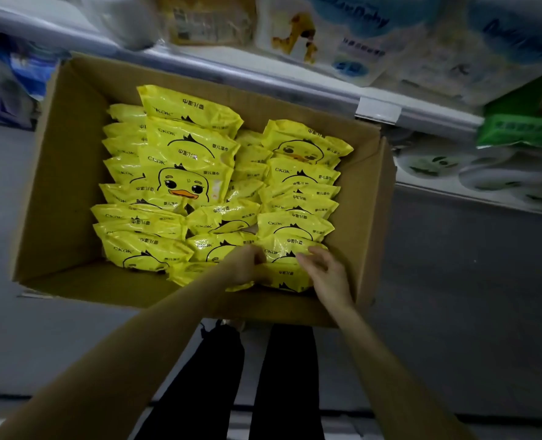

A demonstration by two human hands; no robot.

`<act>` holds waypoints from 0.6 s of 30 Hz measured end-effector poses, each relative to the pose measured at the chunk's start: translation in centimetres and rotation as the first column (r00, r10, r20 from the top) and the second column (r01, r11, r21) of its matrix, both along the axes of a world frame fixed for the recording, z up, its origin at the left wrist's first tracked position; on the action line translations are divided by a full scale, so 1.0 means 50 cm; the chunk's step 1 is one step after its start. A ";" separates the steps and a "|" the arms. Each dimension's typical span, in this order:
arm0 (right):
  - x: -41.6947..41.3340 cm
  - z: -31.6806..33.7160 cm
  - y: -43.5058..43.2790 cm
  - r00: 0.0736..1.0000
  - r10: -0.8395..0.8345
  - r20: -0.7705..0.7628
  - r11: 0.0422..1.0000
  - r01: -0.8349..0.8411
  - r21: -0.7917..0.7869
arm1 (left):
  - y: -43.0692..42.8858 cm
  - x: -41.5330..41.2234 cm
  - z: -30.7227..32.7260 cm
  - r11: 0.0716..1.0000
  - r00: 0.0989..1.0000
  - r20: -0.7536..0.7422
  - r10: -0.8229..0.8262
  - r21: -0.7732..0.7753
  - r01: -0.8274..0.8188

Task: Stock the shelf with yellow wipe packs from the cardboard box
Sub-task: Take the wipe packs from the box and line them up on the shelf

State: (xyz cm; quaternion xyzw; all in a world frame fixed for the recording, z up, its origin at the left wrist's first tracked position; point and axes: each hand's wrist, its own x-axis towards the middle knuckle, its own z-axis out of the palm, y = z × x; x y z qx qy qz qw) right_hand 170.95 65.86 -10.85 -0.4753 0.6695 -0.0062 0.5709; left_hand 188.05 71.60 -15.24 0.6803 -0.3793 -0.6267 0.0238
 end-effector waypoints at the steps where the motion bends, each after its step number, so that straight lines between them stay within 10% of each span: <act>1: -0.002 -0.004 0.000 1.000 -0.006 0.001 1.000 0.006 -0.002 | -0.001 -0.005 -0.007 1.000 1.000 0.010 -0.029 0.011 0.029; 18: 0.021 0.022 -0.012 0.998 -0.010 0.056 0.998 0.007 0.059 | -0.004 0.074 0.093 0.965 0.955 -0.232 0.188 -0.135 -0.223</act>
